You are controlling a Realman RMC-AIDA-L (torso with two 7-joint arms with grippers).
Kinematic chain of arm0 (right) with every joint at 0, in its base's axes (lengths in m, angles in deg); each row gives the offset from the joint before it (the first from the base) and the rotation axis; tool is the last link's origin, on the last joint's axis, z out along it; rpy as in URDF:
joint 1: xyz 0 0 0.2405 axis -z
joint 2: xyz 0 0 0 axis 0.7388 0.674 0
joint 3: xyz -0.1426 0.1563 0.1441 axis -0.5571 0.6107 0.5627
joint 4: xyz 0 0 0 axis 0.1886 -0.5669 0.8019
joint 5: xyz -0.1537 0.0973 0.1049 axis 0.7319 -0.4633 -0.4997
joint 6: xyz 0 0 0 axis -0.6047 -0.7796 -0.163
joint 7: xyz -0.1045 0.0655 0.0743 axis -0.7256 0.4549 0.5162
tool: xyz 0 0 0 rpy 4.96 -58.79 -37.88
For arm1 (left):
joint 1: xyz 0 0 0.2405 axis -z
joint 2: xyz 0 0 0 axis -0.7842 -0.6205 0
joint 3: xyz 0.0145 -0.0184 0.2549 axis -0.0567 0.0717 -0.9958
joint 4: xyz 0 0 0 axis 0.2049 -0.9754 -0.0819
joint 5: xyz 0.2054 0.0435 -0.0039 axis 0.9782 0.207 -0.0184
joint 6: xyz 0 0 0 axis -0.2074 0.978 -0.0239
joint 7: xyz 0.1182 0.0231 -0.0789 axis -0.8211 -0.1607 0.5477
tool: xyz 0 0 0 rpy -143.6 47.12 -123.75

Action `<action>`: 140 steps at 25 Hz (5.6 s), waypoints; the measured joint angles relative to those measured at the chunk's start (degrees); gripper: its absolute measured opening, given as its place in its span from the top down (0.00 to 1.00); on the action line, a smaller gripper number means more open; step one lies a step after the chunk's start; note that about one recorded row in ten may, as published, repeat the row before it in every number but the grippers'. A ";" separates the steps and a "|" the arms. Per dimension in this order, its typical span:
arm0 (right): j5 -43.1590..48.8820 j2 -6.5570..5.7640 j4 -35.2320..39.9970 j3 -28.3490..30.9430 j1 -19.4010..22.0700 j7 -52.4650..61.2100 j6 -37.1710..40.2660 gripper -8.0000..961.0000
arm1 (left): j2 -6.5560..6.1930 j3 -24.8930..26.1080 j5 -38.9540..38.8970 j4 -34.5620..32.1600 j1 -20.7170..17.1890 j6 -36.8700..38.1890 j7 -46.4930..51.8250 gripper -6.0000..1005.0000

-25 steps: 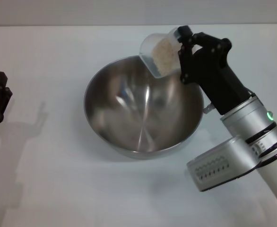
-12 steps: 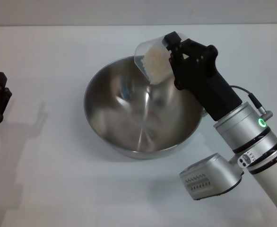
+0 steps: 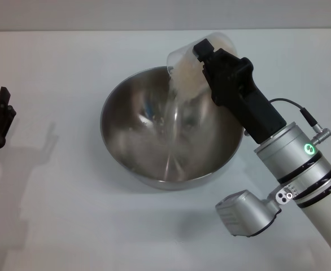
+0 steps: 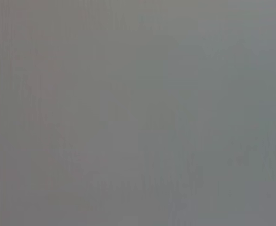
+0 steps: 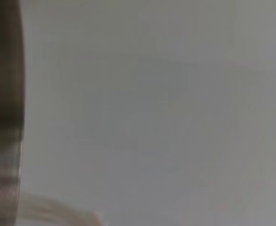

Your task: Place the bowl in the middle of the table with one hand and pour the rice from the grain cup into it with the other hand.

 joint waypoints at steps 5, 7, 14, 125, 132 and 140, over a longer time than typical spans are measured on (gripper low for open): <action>0.15 0.00 -0.27 0.00 -0.05 -4.73 -0.24 0.98 | 0.00 0.00 0.00 0.00 0.00 0.37 0.00 0.20; 0.53 0.00 -0.29 0.00 0.01 -6.49 -0.67 0.98 | 0.00 -0.03 0.00 0.00 0.00 0.50 0.00 0.20; 1.49 0.00 -1.02 0.00 0.13 -14.06 -2.76 0.98 | 0.00 -0.09 0.00 0.00 0.00 0.55 0.00 0.20; -7.44 -0.36 14.75 6.93 1.57 101.30 -21.07 0.59 | 0.18 -1.84 0.00 -0.36 0.97 0.02 0.09 0.19; -7.44 -0.48 13.38 6.29 6.00 101.30 -14.91 0.54 | 0.17 -1.84 0.00 -0.35 1.01 -0.02 0.09 0.19; -8.14 -0.35 12.96 11.63 15.77 103.30 3.60 0.54 | 0.10 -1.44 -0.02 -1.33 1.21 -0.05 0.10 0.19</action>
